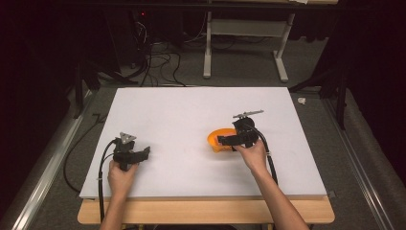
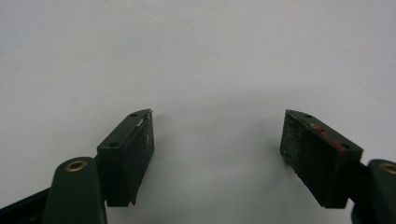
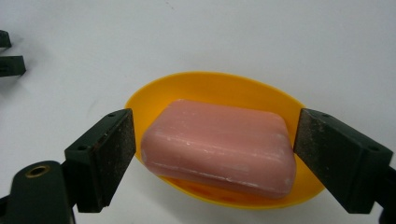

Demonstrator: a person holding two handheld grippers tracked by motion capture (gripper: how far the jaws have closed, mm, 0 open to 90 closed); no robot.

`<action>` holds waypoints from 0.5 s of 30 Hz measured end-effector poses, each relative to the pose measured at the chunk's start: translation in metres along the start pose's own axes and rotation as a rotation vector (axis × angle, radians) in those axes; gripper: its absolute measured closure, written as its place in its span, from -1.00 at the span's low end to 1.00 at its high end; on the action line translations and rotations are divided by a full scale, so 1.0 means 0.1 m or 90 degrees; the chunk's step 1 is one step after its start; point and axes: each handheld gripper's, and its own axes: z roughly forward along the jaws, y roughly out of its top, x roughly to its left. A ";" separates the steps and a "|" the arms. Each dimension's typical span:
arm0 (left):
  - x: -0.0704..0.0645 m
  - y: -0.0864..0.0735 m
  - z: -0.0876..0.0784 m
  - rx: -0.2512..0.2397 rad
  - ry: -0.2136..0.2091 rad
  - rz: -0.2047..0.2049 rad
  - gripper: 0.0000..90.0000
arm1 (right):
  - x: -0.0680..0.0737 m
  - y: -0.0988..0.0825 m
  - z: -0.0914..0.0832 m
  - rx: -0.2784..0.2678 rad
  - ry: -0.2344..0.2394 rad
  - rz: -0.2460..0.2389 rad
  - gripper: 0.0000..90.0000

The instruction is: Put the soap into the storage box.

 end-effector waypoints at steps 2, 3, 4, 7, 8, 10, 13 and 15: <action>0.00 0.00 0.00 0.000 0.000 0.000 -0.41 | 0.00 0.00 -0.02 -0.006 0.002 -0.001 -0.69; 0.00 0.00 0.00 0.000 0.000 0.000 -0.41 | 0.00 0.00 -0.04 -0.009 0.003 0.000 -0.69; 0.00 0.00 0.00 0.000 0.000 0.000 -0.41 | 0.00 0.00 -0.05 -0.012 0.003 -0.003 -0.69; 0.00 0.00 0.00 0.000 0.000 0.000 -0.41 | -0.01 0.00 -0.09 -0.023 0.001 -0.005 -0.68; 0.00 0.00 0.00 0.000 0.000 0.000 -0.41 | -0.01 0.00 -0.11 -0.030 -0.002 -0.006 -0.68; 0.00 0.00 0.00 0.000 0.000 0.000 -0.41 | -0.02 0.00 -0.14 -0.040 -0.011 -0.013 -0.67; 0.00 0.00 0.00 0.000 0.000 0.000 -0.41 | -0.04 -0.01 -0.20 -0.057 -0.024 -0.019 -0.64; 0.00 0.00 0.00 0.000 0.000 0.000 -0.41 | -0.06 -0.01 -0.24 -0.065 -0.029 -0.020 -0.63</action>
